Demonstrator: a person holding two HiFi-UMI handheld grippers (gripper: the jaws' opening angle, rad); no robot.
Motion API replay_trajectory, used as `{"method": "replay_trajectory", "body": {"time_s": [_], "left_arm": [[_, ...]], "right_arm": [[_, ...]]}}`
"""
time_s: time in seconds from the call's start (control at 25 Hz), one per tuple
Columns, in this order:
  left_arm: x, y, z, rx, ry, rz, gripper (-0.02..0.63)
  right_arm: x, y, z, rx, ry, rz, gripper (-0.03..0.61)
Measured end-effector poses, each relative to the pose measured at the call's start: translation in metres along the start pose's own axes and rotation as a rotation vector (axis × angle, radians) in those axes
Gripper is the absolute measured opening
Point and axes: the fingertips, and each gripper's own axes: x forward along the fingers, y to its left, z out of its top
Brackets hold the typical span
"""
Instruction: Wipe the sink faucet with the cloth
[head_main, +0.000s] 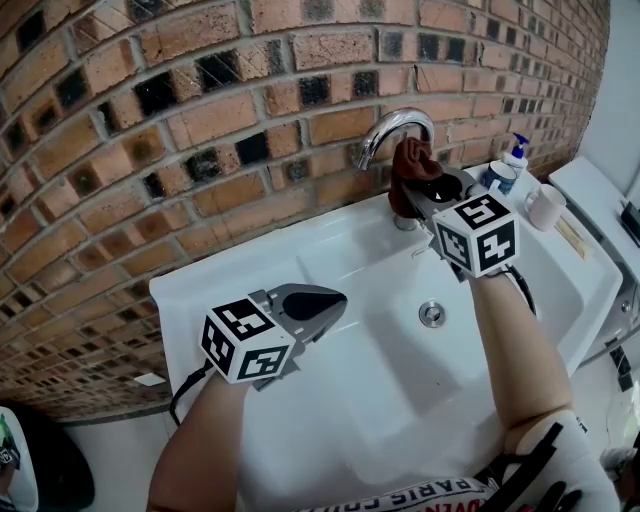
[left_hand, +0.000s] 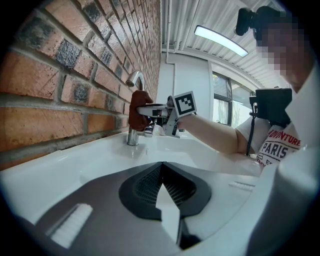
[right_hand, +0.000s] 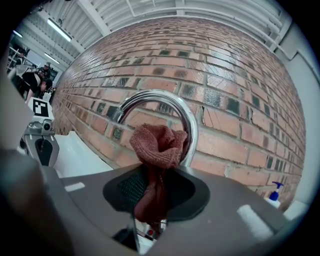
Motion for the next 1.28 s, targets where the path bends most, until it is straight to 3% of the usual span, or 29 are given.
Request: {"method": "replay_trajectory", "body": {"time_s": [0.52,0.88,1.28], "left_arm": [[0.0,0.0,0.0,-0.001,0.001,0.002,0.006],[0.0,0.0,0.0,0.0,0.0,0.001,0.006],[0.0,-0.001,0.0,0.002,-0.002,0.002,0.006]], "right_arm": [[-0.002,-0.01,0.007,0.127,-0.031,-0.002,0.097],[-0.009,-0.015,0.031,0.111,-0.072,-0.018,0.097],[-0.008,0.011,0.054,0.136,-0.114,0.051,0.097]]}}
